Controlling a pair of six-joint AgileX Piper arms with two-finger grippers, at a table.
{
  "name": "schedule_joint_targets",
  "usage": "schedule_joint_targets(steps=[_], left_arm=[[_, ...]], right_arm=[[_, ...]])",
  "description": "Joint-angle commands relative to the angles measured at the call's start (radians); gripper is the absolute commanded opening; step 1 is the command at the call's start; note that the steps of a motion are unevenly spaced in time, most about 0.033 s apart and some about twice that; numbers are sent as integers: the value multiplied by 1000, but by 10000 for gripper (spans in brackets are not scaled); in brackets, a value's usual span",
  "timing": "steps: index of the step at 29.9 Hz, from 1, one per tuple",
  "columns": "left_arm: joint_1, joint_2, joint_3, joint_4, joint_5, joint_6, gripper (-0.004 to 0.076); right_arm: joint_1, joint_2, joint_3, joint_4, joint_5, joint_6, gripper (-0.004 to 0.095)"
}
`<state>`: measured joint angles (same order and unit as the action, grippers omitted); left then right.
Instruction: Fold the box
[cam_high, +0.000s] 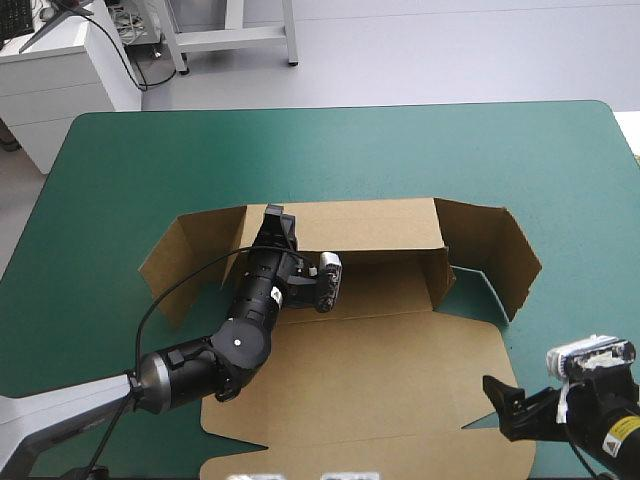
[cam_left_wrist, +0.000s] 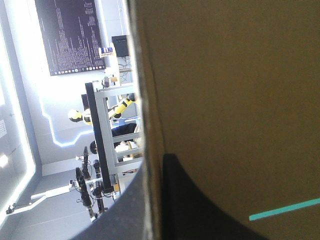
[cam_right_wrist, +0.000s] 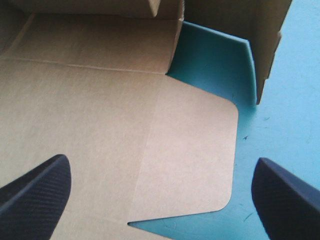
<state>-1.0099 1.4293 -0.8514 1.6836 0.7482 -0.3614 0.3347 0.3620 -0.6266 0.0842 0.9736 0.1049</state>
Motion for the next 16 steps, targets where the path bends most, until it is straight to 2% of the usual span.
schedule_joint_targets(steps=[1,6,13,16], left_arm=[[-6,-29,-14,22,11,1,-8],[-6,-29,-14,22,12,1,-8],[-6,-29,-14,22,12,1,-8],[-6,-29,-14,22,7,1,-8]], right_arm=[[-4,102,-99,-72,-91,58,906],[-4,323,-287,-261,-25,141,905],[-4,634,-561,-280,-2,90,905],[-9,763,-694,-280,41,53,905]])
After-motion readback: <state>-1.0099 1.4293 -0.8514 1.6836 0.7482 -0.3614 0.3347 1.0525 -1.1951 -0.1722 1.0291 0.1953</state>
